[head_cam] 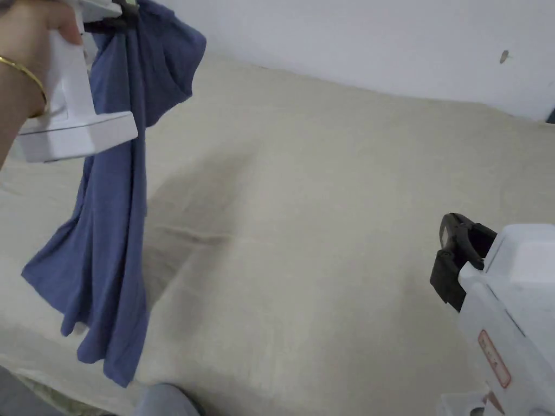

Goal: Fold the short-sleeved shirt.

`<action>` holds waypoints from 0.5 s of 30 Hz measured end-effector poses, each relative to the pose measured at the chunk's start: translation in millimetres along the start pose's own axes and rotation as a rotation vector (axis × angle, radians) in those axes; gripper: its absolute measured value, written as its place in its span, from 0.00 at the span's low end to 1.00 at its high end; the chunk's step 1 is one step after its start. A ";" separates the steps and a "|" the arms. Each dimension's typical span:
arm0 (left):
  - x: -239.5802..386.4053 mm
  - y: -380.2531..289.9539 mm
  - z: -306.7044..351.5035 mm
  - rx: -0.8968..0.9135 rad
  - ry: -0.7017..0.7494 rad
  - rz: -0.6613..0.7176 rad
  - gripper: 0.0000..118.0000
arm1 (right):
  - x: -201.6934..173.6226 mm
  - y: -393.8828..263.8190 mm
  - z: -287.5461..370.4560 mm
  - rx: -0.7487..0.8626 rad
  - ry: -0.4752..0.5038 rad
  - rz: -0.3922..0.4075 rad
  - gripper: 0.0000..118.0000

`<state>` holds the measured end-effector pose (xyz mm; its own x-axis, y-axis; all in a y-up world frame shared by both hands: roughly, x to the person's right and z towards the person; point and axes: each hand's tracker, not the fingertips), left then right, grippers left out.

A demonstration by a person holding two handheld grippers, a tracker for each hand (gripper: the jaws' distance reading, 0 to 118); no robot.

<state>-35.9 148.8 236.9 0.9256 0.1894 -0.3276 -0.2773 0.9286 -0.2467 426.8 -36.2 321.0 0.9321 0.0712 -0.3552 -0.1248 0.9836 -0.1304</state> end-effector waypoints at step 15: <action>183.7 103.7 30.4 0.184 -0.340 -0.145 0.00 | 85.2 2.4 85.2 0.039 -0.302 -0.071 0.00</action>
<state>113.2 289.5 178.9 0.9926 0.1189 0.0262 -0.1161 0.9891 -0.0907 534.9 -13.7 369.4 0.9976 0.0428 -0.0549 -0.0485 0.9931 -0.1070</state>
